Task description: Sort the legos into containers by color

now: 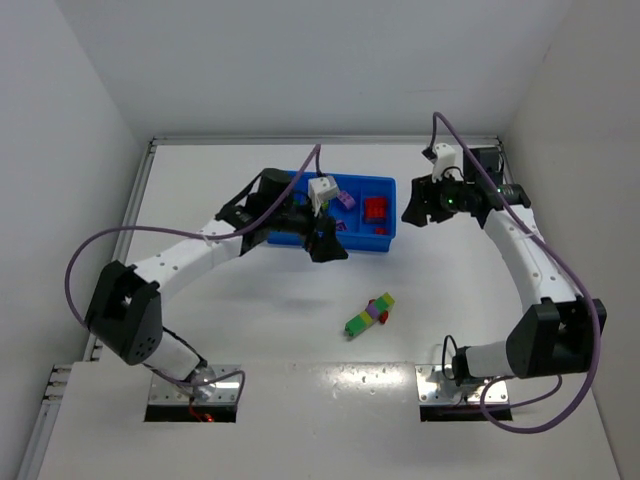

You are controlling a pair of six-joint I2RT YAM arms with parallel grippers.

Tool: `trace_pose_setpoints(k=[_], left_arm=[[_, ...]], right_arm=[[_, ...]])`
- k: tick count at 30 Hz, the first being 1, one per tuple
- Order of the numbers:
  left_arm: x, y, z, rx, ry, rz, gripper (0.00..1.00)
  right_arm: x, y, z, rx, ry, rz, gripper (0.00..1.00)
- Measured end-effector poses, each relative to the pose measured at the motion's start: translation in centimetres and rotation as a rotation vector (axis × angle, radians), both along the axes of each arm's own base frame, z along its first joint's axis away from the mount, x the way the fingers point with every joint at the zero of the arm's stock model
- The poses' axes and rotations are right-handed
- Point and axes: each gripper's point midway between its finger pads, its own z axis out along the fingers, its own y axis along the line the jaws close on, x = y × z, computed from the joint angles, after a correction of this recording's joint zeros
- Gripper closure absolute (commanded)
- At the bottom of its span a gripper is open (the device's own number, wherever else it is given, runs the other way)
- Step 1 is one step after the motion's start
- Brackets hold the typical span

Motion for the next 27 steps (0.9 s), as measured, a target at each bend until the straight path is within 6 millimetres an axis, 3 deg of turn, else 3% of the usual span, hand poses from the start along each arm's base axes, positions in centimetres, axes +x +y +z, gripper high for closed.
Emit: trace_pose_setpoints(k=[3,6,8,12,15,19,27], left_arm=[[-3.6,-0.2,-2.4,0.051,0.041,-0.043,0.17],[-9.6,0.6,-6.9,0.142,0.09,-0.074,0.23],[-11.9,1.6,-9.1,0.196,0.122,-0.061,0.31],[-11.1,3.3,-11.8,0.278,0.125,0.072,0.32],[-11.4,3.0,-12.2,0.302,0.103,0.1,0.32],[-12.5,1.7,-12.6,0.326,0.099,0.078,0.32],[-13.8,-3.3,-12.7,0.368,0.086,0.011,0.36]], right_arm=[[-0.3,-0.2,-0.2,-0.003,0.016,-0.007,0.38],[-0.5,-0.2,-0.4,0.001,0.031,-0.015,0.38],[-0.6,-0.2,-0.5,0.0,0.042,-0.019,0.38],[-0.9,-0.6,-0.5,-0.016,0.061,-0.036,0.38],[-0.8,-0.7,0.1,-0.023,0.055,-0.044,0.38],[-0.7,-0.9,0.2,-0.032,0.051,-0.052,0.38],[-0.7,-1.0,0.1,-0.038,0.051,-0.052,0.38]])
